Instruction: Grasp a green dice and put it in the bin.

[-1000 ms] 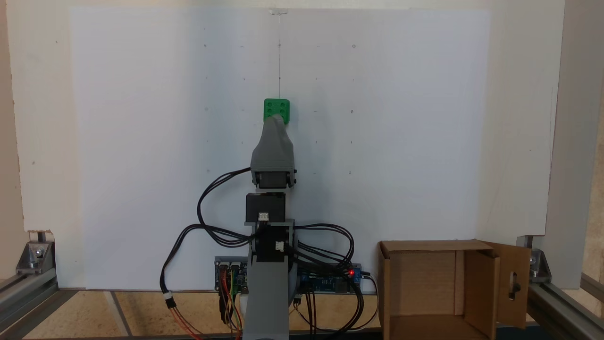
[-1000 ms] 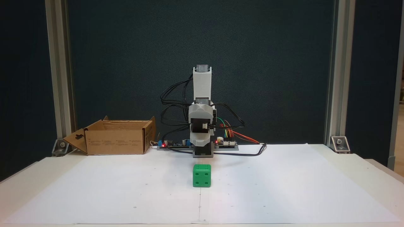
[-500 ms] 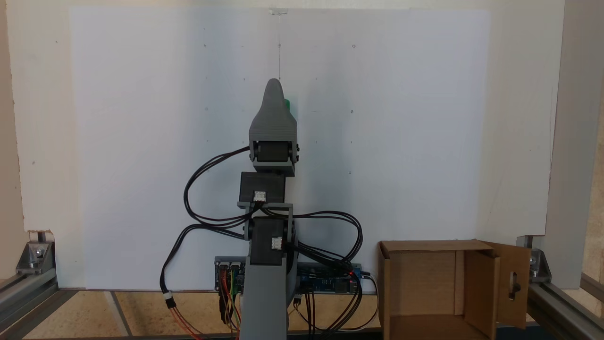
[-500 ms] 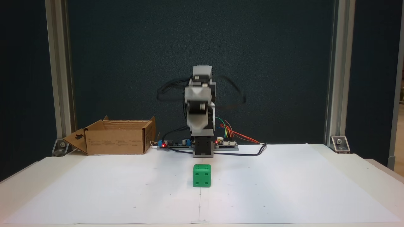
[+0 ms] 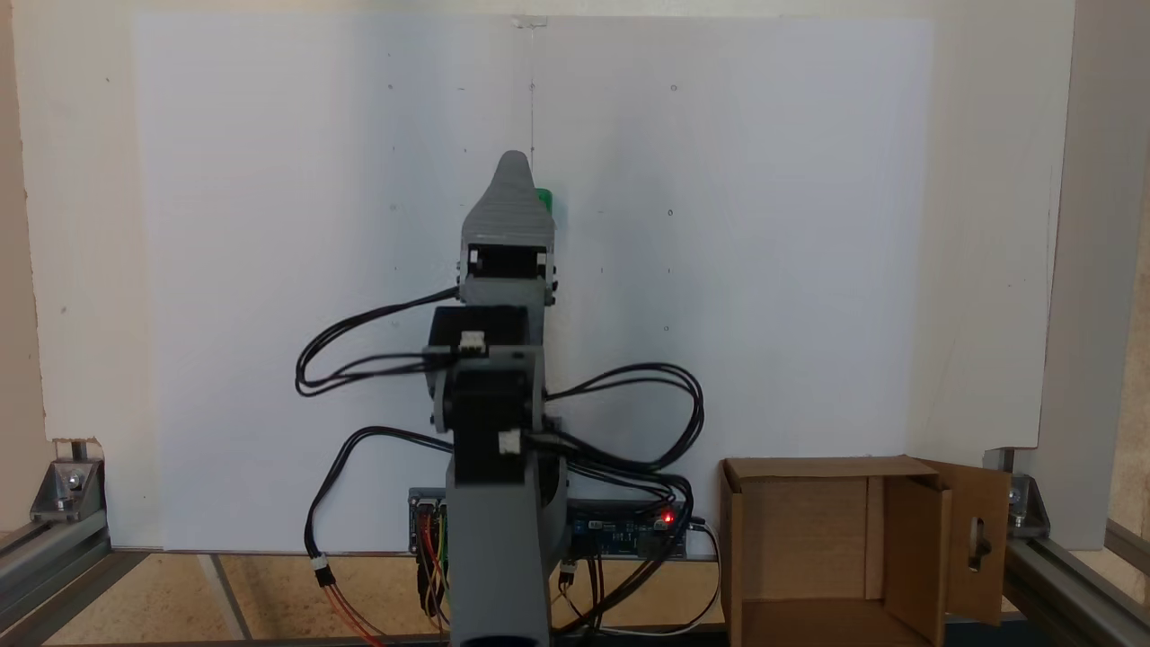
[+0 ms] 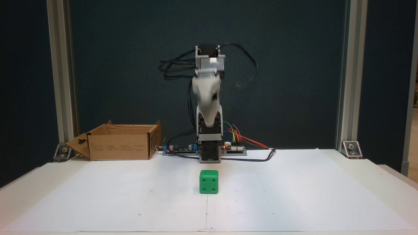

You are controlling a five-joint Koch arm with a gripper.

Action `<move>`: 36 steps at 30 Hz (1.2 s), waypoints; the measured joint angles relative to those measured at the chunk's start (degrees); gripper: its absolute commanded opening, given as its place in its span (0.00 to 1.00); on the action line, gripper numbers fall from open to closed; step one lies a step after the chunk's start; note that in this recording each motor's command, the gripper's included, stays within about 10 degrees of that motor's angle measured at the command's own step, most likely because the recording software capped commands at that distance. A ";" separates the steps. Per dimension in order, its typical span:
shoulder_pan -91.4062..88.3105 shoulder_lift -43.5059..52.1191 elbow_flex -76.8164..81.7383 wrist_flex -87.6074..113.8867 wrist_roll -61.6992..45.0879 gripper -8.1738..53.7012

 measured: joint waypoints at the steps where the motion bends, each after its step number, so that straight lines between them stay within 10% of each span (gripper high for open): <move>1: 0.09 -1.67 -0.62 3.34 0.00 0.82; 36: 1.23 -19.16 -4.92 12.66 1.67 0.84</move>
